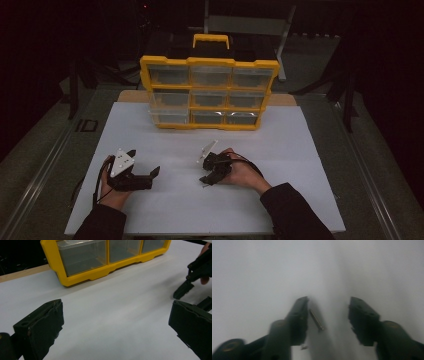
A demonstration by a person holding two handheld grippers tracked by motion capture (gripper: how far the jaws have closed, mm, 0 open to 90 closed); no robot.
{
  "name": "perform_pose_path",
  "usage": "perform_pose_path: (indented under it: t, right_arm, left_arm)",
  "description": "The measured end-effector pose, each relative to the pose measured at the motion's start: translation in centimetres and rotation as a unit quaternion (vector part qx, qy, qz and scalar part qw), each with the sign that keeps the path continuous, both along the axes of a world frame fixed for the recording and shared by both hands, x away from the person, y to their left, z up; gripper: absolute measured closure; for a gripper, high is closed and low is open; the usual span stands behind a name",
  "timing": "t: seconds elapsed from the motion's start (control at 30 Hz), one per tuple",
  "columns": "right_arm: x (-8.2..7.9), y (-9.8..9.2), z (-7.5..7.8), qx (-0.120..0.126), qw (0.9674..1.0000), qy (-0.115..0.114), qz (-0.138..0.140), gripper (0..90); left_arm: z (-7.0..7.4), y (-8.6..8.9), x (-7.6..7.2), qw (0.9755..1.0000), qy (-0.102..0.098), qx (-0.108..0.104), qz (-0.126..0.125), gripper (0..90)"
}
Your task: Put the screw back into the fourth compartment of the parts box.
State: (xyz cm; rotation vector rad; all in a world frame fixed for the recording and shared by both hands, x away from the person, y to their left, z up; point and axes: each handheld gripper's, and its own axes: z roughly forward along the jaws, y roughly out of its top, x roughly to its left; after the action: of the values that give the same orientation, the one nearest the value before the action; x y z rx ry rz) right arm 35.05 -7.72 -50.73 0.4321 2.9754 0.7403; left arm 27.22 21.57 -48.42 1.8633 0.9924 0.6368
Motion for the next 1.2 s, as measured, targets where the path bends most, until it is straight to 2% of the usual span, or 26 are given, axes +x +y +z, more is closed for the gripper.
perform_pose_path:
  t: [0.2, 0.5, 0.63, 0.7, 0.77, 0.87, 1.03, 1.1, 1.2]
  right_arm:
    - [-0.3, 0.1, 0.2, -0.010, 0.9999, 0.000, 0.005, 70.0]
    - [-0.3, 0.4, 0.5, -0.037, 0.9993, -0.002, 0.010, 83.8]
    - [-0.2, 0.7, 0.6, -0.050, 0.9987, 0.007, 0.008, 84.5]
    - [-0.1, 0.9, 0.7, -0.056, 0.9984, 0.007, 0.008, 81.9]
    - [-0.1, 1.2, 0.7, -0.056, 0.9984, 0.000, 0.005, 77.5]
    - [0.1, 1.3, 0.6, -0.054, 0.9985, 0.001, 0.007, 77.6]
    - [-0.1, 1.5, 0.6, -0.058, 0.9983, 0.005, 0.004, 83.7]
    - [0.0, 1.6, 0.7, -0.067, 0.9977, 0.008, 0.004, 87.5]
    - [0.1, 1.7, 0.8, -0.077, 0.9969, 0.011, 0.006, 87.6]
  left_arm:
    - [0.0, 0.0, 0.0, 1.0000, 0.000, 0.001, 0.000, 0.6]
    - [0.0, 0.0, 0.0, 1.0000, 0.000, 0.001, 0.001, 0.6]
    - [0.0, 0.0, 0.0, 1.0000, 0.000, 0.002, 0.000, 0.6]
    - [0.0, 0.0, 0.0, 1.0000, 0.000, 0.001, 0.000, 0.6]
    - [0.0, -0.1, 0.0, 1.0000, 0.000, 0.001, -0.001, 0.6]
    - [0.0, 0.0, 0.0, 1.0000, 0.000, 0.001, 0.000, 0.6]
    - [0.0, -0.1, 0.0, 1.0000, 0.000, 0.001, 0.000, 0.6]
    - [0.0, 0.0, -0.1, 1.0000, 0.000, 0.000, 0.000, 0.6]
    - [0.0, 0.0, -0.1, 1.0000, 0.000, 0.000, 0.000, 0.6]
